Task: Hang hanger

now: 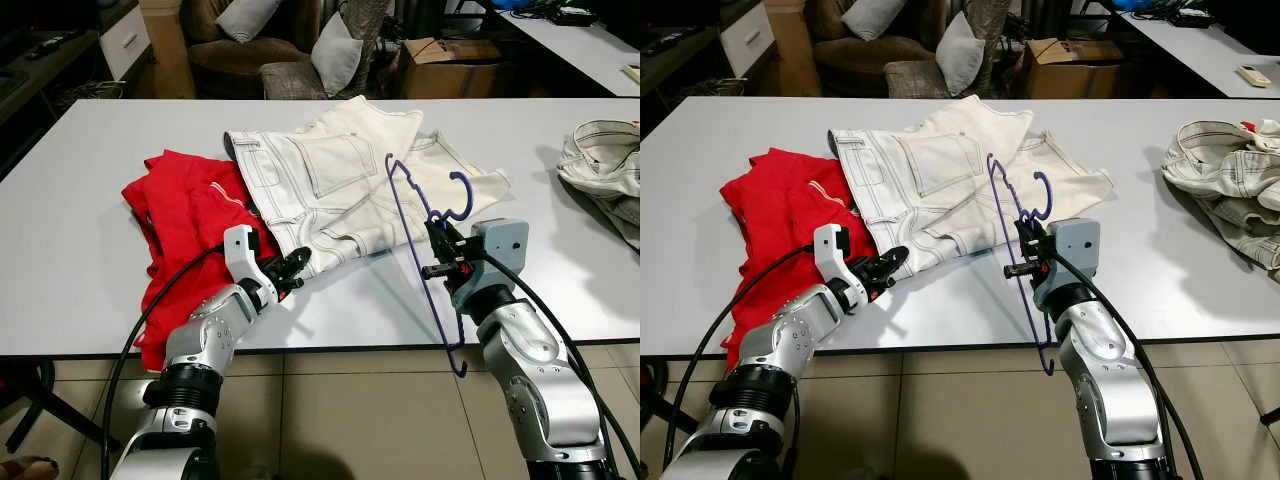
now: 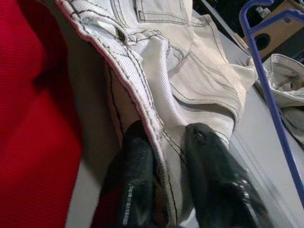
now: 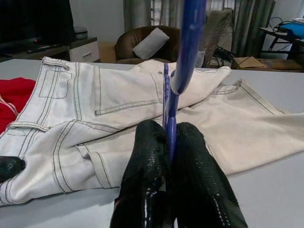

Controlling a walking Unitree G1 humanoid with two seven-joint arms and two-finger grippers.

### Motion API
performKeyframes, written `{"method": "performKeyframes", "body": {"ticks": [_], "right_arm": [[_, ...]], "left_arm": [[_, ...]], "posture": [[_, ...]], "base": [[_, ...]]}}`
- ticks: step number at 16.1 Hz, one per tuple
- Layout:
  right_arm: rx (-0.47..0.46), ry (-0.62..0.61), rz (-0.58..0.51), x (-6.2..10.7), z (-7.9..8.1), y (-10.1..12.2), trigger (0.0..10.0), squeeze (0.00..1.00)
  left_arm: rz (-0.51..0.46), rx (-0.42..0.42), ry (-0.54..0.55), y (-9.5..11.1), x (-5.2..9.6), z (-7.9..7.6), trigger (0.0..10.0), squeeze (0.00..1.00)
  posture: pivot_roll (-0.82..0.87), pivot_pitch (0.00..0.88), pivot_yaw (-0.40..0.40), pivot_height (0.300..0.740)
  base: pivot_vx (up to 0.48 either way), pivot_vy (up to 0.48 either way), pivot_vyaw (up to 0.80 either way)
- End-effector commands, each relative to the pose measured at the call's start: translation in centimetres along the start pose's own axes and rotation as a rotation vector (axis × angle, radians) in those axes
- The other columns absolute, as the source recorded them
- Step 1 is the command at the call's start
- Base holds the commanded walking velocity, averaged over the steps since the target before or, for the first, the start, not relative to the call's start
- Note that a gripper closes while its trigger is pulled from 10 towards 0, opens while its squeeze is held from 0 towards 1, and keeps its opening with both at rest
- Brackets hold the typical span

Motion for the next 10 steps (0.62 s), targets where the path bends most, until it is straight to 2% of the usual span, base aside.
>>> {"method": "performKeyframes", "body": {"ticks": [1,8,10], "right_arm": [[0.010,-0.004,-0.012,-0.3,-0.1,0.3,10.0,0.00],[0.005,-0.020,-0.016,-0.4,-0.2,0.3,10.0,0.00],[0.002,-0.039,-0.017,-0.4,-0.5,0.3,10.0,0.00]], "left_arm": [[0.015,-0.001,-0.015,-0.1,-0.2,-0.4,0.0,0.00],[-0.009,-0.003,-0.043,1.2,-0.2,-0.9,0.0,0.00],[-0.018,-0.074,-0.074,3.0,-0.5,-1.7,0.0,0.00]], "posture": [[-0.08,0.000,0.021,0.740],[-0.08,0.000,0.032,0.740],[-0.08,0.000,0.039,0.740]], "base": [[0.000,0.000,0.00],[0.000,0.000,0.00],[0.000,0.000,0.00]]}}
Point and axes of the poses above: a point about 5 cm out from each wrist's last joint towards the gripper, its own x axis pointing back from the gripper into the wrist, its own y axis along the axis of the wrist's last joint, z = x × y, the point moved 5 cm from there along -x, pointing out of the wrist towards the gripper, and after that the axes turned 11 degrees about x, right-handed, at the moved point
